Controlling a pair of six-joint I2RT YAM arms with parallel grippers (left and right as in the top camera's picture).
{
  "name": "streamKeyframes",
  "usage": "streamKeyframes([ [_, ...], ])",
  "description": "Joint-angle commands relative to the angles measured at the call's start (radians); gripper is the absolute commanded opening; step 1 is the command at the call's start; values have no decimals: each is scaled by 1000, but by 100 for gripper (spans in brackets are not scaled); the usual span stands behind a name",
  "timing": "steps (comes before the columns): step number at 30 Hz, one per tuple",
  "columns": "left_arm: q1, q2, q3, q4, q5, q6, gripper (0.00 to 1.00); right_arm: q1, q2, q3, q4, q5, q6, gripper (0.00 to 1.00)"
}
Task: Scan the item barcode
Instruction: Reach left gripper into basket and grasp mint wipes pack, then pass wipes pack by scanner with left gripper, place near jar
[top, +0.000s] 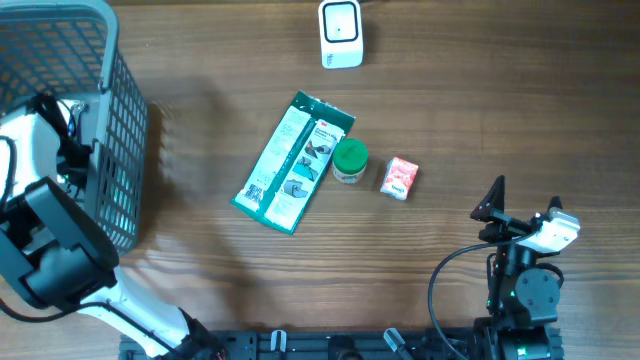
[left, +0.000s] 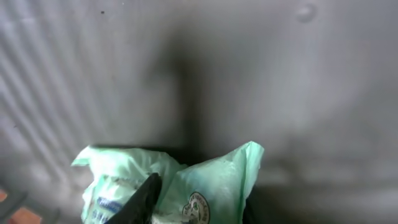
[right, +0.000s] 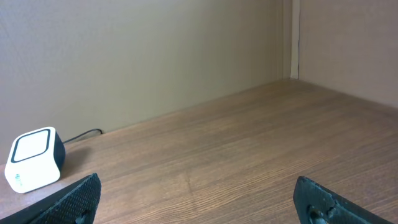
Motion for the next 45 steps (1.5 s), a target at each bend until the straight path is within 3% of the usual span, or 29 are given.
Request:
streamKeyframes([
  [1, -4, -81, 181, -65, 42, 20, 28, -3, -5, 2, 5, -3, -3, 100],
  [8, -4, -227, 605, -237, 53, 20, 30, -3, -5, 2, 5, -3, -3, 100],
  [11, -26, -325, 693, -276, 129, 20, 29, -3, -5, 2, 5, -3, -3, 100],
  [15, -112, -438, 693, -295, 131, 20, 24, -3, -5, 2, 5, -3, -3, 100],
  [19, -330, -465, 689, -345, 131, 20, 24, -3, -5, 2, 5, -3, -3, 100],
  [21, -468, -448, 673, -348, 130, 20, 21, -3, -5, 2, 5, -3, -3, 100],
  [23, -627, -416, 643, -340, 113, 19, 9, -3, -5, 2, 5, -3, -3, 100],
  [25, -745, -375, 611, -325, 84, 15, 4, -3, -5, 2, 5, -3, -3, 100],
  [30, -962, -246, 525, -310, 36, 12, 4, -3, -5, 2, 5, -3, -3, 100],
  [40, -1183, -42, 340, -200, 37, 12, 7, -3, -5, 2, 5, -3, -3, 100],
  [45, -1242, 8, 308, -165, 34, -71, 9, -3, -5, 2, 5, -3, -3, 100],
])
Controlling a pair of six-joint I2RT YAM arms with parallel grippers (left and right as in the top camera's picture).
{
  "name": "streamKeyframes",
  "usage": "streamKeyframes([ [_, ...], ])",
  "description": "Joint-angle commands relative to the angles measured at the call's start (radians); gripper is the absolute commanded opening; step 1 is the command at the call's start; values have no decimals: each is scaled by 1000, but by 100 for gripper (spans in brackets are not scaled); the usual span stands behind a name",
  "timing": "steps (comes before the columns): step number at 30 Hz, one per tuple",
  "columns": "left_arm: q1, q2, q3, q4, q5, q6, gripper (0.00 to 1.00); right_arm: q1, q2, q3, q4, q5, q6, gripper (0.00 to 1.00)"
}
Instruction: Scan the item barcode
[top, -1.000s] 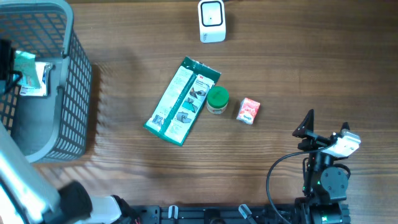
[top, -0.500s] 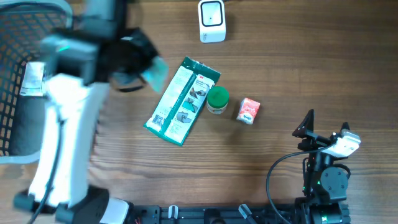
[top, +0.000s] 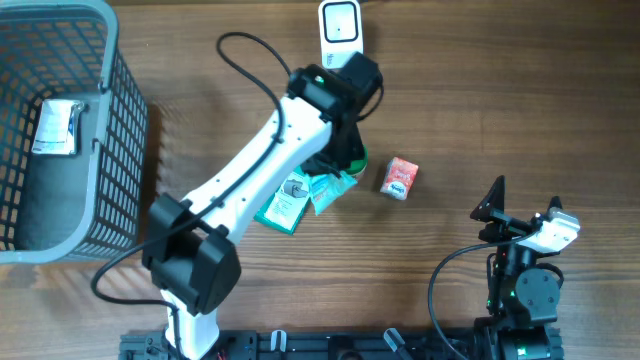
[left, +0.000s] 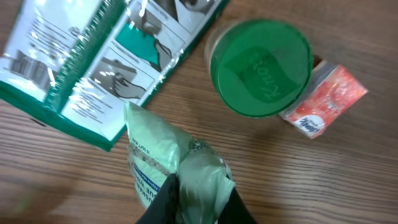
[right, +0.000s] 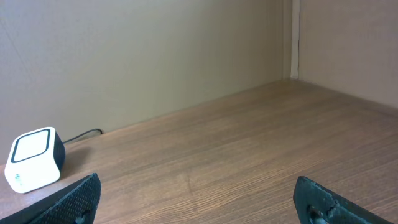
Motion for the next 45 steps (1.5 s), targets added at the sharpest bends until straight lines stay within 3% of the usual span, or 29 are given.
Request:
streamKeyframes([
  [1, -35, 17, -13, 31, -18, -61, 14, -3, -5, 2, 5, -2, -3, 100],
  [5, -75, 17, -13, 82, -18, -59, 70, -3, -5, 2, 5, -2, -3, 100],
  [11, -65, -10, 21, 79, -45, -44, 100, -3, -5, 2, 5, -2, -3, 100],
  [19, 113, -253, 164, 4, -333, -45, 100, -3, -5, 2, 5, -2, -3, 100],
  [24, 372, -459, 168, 21, -509, -46, 100, -3, -5, 2, 5, -2, -3, 100],
  [28, 606, -501, 168, 23, -515, -57, 100, -3, -5, 2, 5, -2, -3, 100],
  [30, 798, -488, 168, 43, -486, -56, 100, -3, -5, 2, 5, -2, -3, 100],
  [35, 1081, -435, 167, 90, -357, -56, 100, -3, -5, 2, 5, -2, -3, 100],
  [38, 1167, -385, 167, 90, -352, -43, 100, -3, -5, 2, 5, -2, -3, 100],
  [39, 1186, -370, 167, 90, -343, -24, 100, -3, -5, 2, 5, -2, -3, 100],
  [45, 1209, -269, 79, 353, -345, 430, 100, -3, -5, 2, 5, -2, -3, 100],
])
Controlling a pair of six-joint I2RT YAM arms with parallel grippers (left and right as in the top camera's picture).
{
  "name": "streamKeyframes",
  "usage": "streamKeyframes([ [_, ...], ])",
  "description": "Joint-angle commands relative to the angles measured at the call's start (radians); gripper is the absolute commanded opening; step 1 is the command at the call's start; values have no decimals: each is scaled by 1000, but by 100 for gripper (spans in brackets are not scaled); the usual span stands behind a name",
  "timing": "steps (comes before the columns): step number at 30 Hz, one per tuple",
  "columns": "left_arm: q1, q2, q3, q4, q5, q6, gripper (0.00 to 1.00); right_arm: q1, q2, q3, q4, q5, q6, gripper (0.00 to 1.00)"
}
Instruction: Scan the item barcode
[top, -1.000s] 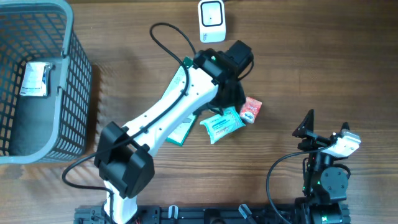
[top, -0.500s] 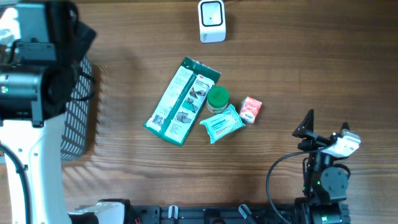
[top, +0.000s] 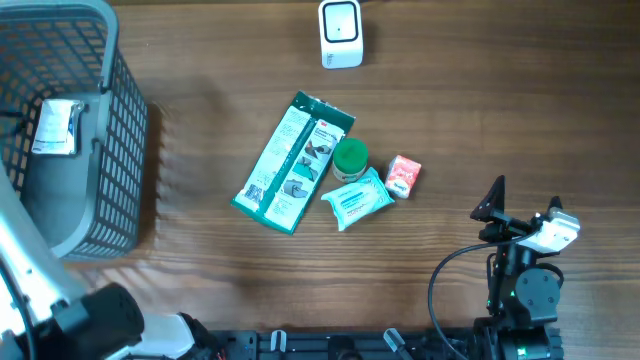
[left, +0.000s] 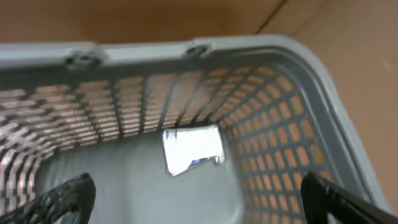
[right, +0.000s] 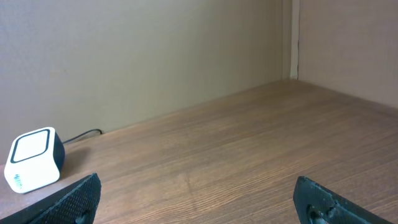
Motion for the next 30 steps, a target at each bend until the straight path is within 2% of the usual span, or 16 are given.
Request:
streamKeyframes([
  [1, 2, 52, -95, 137, 17, 347, 100, -2, -5, 2, 5, -2, -2, 100],
  [4, 5, 63, -208, 284, 69, 571, 100, -2, -5, 2, 5, -2, -3, 100],
  [6, 10, 63, -290, 368, 121, 679, 98, -2, -5, 2, 5, -2, -3, 100],
  [9, 22, 64, -391, 469, 313, 873, 99, -2, -5, 2, 5, -2, -3, 100],
  [14, 27, 136, -443, 620, 374, 944, 100, -2, -5, 2, 5, -2, -3, 100],
  [17, 27, 206, -443, 646, 382, 1030, 100, -2, -5, 2, 5, -2, -3, 100],
  [22, 34, 323, -443, 730, 382, 1052, 100, -2, -5, 2, 5, -2, -3, 100],
  [28, 40, 421, -443, 827, 382, 1171, 100, -2, -5, 2, 5, -2, -3, 100],
  [30, 46, 444, -443, 845, 382, 1170, 100, -2, -5, 2, 5, -2, -3, 100],
])
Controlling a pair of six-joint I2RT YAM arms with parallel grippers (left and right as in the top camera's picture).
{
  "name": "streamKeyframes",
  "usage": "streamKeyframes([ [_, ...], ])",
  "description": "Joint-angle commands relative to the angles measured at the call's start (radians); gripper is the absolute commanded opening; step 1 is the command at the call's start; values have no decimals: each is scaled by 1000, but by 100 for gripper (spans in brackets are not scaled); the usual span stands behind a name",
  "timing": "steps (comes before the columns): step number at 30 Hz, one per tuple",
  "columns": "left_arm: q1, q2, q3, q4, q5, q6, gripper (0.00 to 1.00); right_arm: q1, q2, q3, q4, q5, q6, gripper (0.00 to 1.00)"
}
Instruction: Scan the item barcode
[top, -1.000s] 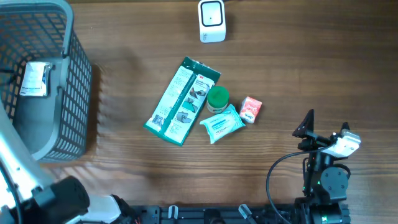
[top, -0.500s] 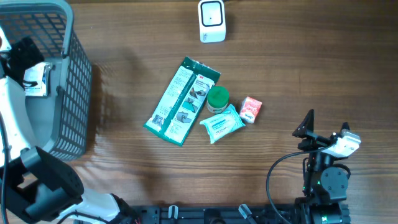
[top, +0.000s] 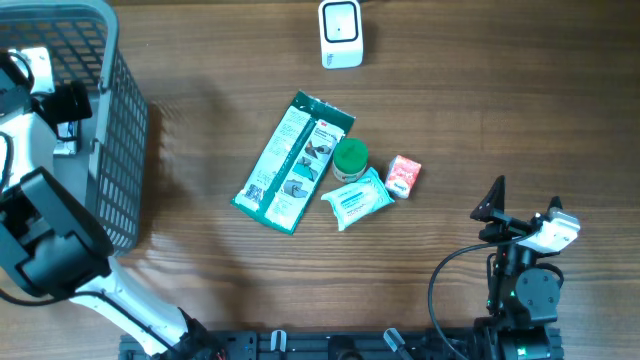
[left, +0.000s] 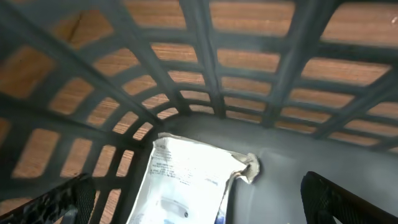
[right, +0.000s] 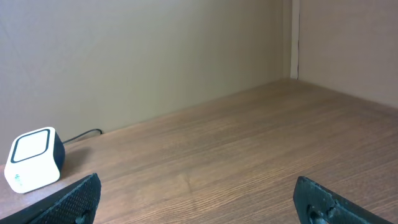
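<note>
My left gripper is open, down inside the grey mesh basket, its fingertips either side of a white printed packet lying on the basket floor. I cannot tell whether they touch it. The white scanner stands at the table's far edge; the right wrist view shows the scanner too. My right gripper is open and holds nothing, parked at the near right.
On the table's middle lie a long green-and-white flat pack, a green-lidded jar, a small red pack and a light green wipes pack. The basket's mesh wall rises close in front of the left wrist camera.
My left gripper was open above the basket, looking down at the white packet. Now it is low inside the basket, right at the packet, still open. The right arm has not moved.
My left gripper was shut on the light green wipes pack inside the basket. Then it held that pack over the table beside the jar. Then the pack lay on the table and the gripper was open above the basket; now it is down at the white packet.
</note>
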Motion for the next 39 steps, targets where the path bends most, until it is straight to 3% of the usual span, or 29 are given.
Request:
streamKeyframes([
  [1, 17, 57, -4, 32, 16, 62, 100, -2, -5, 2, 5, -2, -3, 100],
  [10, 64, 144, -4, 84, 55, 62, 100, -2, -5, 2, 5, -2, -3, 100],
  [16, 82, 160, -5, 48, 207, 58, 100, -2, -5, 2, 5, -2, -3, 100],
  [19, 82, 160, -5, 33, 207, 46, 91, -2, -5, 2, 5, -2, -3, 100],
  [21, 82, 160, -5, 22, 207, -17, 91, -2, -5, 2, 5, -2, -3, 100],
  [23, 82, 160, -5, 0, 207, -100, 99, -2, -5, 2, 5, -2, -3, 100],
  [29, 82, 160, -5, -33, 207, -265, 100, -2, -5, 2, 5, -2, -3, 100],
  [39, 82, 164, -5, 73, 203, -259, 100, -2, -5, 2, 5, -2, -3, 100],
])
